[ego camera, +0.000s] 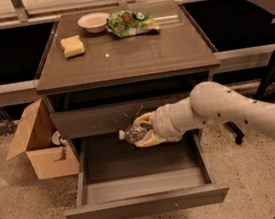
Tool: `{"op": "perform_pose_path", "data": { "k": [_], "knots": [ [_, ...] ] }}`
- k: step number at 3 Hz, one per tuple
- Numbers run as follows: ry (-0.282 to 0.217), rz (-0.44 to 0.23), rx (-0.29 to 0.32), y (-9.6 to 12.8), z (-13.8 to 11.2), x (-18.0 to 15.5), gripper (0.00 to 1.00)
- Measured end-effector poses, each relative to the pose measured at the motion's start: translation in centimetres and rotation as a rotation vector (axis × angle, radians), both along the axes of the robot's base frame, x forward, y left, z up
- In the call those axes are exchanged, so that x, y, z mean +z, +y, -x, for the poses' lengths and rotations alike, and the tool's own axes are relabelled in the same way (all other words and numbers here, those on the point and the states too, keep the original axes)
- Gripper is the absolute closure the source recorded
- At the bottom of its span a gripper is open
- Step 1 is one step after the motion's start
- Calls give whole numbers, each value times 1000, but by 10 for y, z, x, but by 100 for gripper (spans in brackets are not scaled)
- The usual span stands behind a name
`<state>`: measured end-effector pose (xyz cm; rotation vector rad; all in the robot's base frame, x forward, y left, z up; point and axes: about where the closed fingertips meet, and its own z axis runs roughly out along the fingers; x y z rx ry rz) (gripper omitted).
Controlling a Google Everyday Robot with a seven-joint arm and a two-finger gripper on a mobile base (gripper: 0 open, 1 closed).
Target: Pick water bottle from middle drawer and place on counter
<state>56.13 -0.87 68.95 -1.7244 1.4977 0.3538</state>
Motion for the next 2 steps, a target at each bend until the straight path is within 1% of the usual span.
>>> {"op": "perform_pose_path", "data": {
  "k": [1, 2],
  "knots": [
    [-74, -22, -2, -18, -28, 60, 100],
    [-144, -36, 3, -34, -50, 116, 100]
  ]
}}
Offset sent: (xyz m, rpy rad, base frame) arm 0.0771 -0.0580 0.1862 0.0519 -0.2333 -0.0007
